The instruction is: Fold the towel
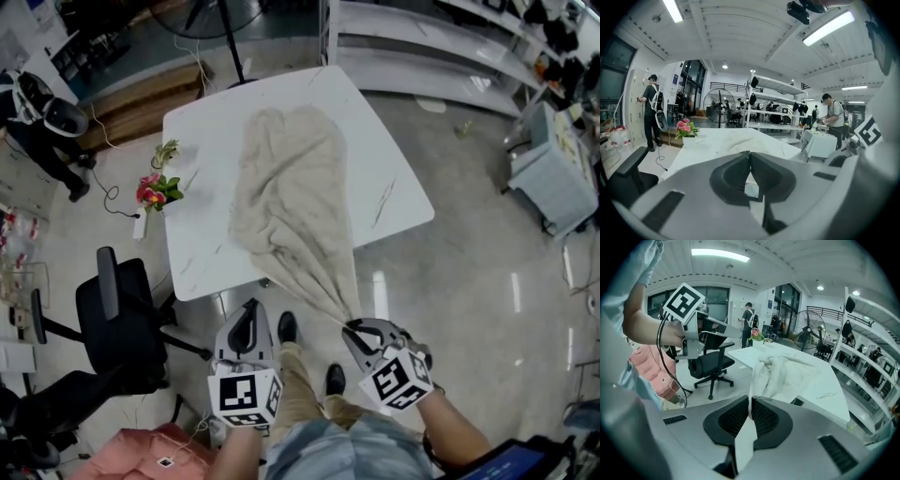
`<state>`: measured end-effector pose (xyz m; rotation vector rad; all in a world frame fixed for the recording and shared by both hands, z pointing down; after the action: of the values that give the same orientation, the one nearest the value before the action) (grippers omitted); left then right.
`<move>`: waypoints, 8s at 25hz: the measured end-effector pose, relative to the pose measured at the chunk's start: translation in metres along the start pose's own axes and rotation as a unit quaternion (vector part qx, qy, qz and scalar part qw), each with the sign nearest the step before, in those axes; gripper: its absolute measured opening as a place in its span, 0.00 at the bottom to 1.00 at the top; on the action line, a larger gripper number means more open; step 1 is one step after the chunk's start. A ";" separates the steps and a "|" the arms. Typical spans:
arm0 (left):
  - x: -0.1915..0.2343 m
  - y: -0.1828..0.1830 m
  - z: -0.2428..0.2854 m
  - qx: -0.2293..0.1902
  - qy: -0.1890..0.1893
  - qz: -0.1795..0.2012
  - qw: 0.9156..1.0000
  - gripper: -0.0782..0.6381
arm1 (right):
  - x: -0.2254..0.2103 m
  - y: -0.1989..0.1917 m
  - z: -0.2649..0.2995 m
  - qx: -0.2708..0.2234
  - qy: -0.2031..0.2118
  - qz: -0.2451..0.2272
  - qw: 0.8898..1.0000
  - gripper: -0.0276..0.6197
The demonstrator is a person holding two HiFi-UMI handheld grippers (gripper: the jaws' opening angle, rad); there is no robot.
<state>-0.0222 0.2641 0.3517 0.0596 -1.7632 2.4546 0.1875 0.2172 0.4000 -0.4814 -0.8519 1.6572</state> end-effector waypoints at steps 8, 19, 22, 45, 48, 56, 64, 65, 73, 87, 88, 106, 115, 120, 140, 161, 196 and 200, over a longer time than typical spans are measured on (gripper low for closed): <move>-0.007 -0.013 0.004 0.008 0.002 -0.012 1.000 0.12 | -0.001 -0.018 -0.025 -0.005 0.019 0.005 1.000 0.10; 0.005 -0.072 0.039 0.049 -0.051 -0.166 0.984 0.26 | -0.006 -0.009 -0.052 -0.010 -0.002 -0.009 1.000 0.10; 0.011 -0.086 0.050 0.050 -0.060 -0.222 0.972 0.36 | -0.006 -0.008 -0.050 -0.005 0.001 -0.016 1.000 0.10; 0.051 -0.132 0.116 0.027 -0.075 -0.481 0.873 0.36 | -0.011 -0.027 -0.049 0.001 0.016 -0.002 1.000 0.10; 0.052 -0.128 0.112 0.026 -0.065 -0.473 0.878 0.29 | -0.012 -0.026 -0.048 -0.005 0.016 -0.003 1.000 0.10; 0.064 -0.123 0.061 0.015 0.002 -0.460 0.888 0.17 | -0.008 -0.024 -0.037 -0.022 0.025 -0.010 0.999 0.10; 0.080 -0.080 -0.009 -0.025 0.081 -0.399 0.913 0.16 | 0.008 -0.012 -0.032 -0.045 0.040 -0.034 0.998 0.10; 0.080 -0.075 -0.016 -0.032 0.089 -0.397 0.913 0.16 | 0.010 -0.009 -0.034 -0.049 0.041 -0.037 0.997 0.10; 0.068 -0.025 -0.062 -0.082 0.097 -0.367 0.921 0.16 | 0.017 0.013 -0.064 -0.093 0.035 -0.060 0.993 0.10; 0.052 0.007 -0.104 -0.099 0.106 -0.355 0.923 0.16 | 0.028 0.031 -0.102 -0.123 0.024 -0.068 0.990 0.10; 0.051 0.008 -0.104 -0.099 0.107 -0.354 0.924 0.16 | 0.027 0.032 -0.103 -0.125 0.022 -0.068 0.990 0.10; 0.037 0.070 -0.118 -0.157 0.098 -0.341 0.922 0.16 | 0.009 0.076 -0.149 -0.193 -0.002 -0.094 0.977 0.10; 0.042 0.101 -0.076 -0.165 0.078 -0.332 0.925 0.16 | -0.041 0.101 -0.142 -0.210 -0.028 -0.068 0.975 0.10; 0.061 0.123 -0.017 -0.154 0.068 -0.326 0.930 0.17 | -0.092 0.122 -0.109 -0.210 -0.047 -0.054 0.975 0.10; 0.149 0.084 0.263 0.029 0.062 -0.254 0.965 0.20 | -0.263 0.104 0.099 -0.084 -0.064 0.075 0.992 0.10; 0.151 0.025 0.356 0.204 0.132 -0.177 0.954 0.23 | -0.307 0.053 0.188 -0.016 0.073 0.179 0.981 0.26; 0.196 0.064 0.203 0.105 -0.006 -0.232 0.967 0.55 | -0.181 0.153 0.287 0.095 -0.031 -0.070 0.993 0.09; 0.211 0.054 0.185 0.098 0.005 -0.235 0.967 0.55 | -0.177 0.152 0.292 0.091 -0.030 -0.075 0.993 0.13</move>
<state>-0.2448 0.0879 0.3816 0.4304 -1.3043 2.2535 -0.0724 -0.0459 0.4543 -0.2373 -0.7531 1.5996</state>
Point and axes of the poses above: the fingertips, and each gripper's own axes: z forward along the fingers, x to its left, y out of its top, the point moved 8 cm from there along -z, backward along the fingers
